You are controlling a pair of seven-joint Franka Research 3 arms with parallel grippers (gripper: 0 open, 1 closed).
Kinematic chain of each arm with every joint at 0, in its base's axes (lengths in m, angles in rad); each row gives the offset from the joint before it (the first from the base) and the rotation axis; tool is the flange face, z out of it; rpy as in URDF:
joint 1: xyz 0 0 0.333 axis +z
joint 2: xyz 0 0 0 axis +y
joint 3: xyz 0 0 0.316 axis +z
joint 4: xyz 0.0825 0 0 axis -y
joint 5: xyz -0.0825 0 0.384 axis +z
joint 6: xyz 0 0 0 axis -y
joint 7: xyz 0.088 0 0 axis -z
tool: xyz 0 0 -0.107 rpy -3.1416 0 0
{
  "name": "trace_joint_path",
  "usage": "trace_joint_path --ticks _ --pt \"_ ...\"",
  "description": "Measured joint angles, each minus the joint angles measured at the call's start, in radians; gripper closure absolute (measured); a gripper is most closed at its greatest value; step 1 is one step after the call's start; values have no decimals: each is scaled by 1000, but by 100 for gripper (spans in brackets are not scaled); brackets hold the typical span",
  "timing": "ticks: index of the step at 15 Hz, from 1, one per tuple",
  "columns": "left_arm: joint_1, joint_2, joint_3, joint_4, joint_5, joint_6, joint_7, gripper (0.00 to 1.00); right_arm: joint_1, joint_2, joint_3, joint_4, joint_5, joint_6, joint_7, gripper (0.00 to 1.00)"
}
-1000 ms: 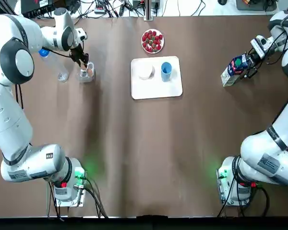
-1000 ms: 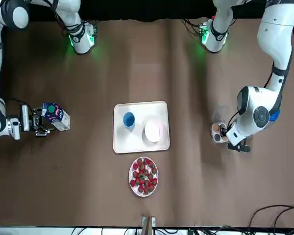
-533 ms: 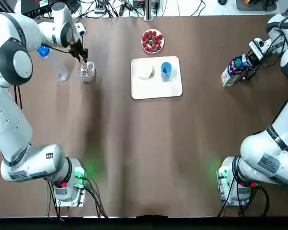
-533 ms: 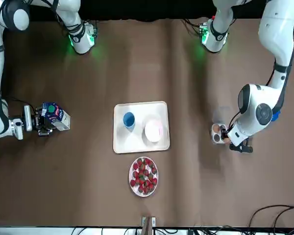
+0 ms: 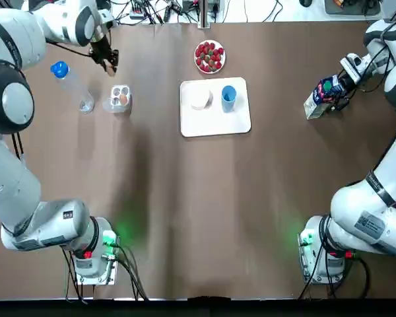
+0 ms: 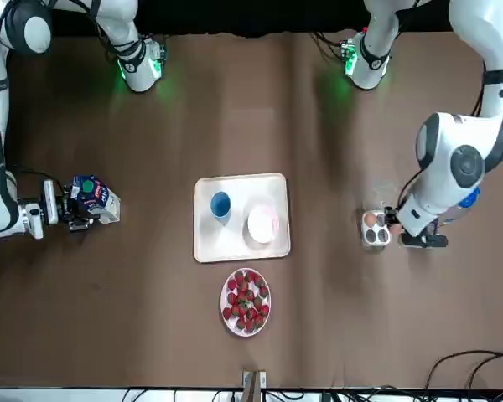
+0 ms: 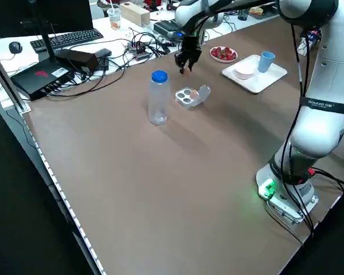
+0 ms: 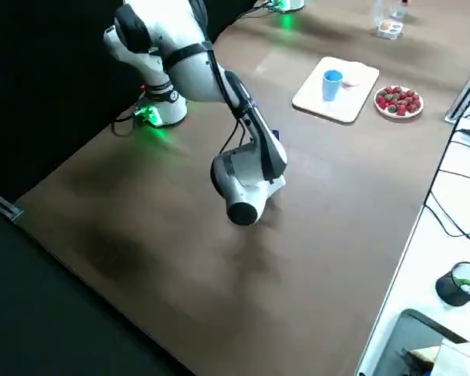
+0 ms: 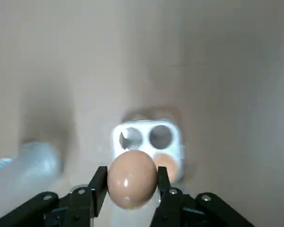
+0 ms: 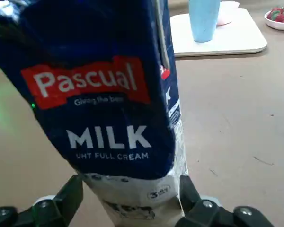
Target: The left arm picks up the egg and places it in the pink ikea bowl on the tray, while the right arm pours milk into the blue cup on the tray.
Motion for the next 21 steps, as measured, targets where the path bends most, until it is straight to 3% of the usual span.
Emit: trace_joint_path --ticks 2,6,10,15,21 --pt "-3 -8 -105 2 0 -27 -153 53 1 4 0 0 0 -3 3 17" --pt "-15 -9 -229 13 -3 -51 -359 53 5 4 1 6 2 -8 87 53" --pt "-66 3 -292 35 -44 -51 -484 53 25 -3 2 11 2 -10 129 59" --pt "-195 77 -295 117 -48 -48 -628 53 88 -47 1 46 -5 -27 265 64" --pt "-285 233 -288 191 -48 151 -694 53 193 -181 1 65 -28 -46 507 63"
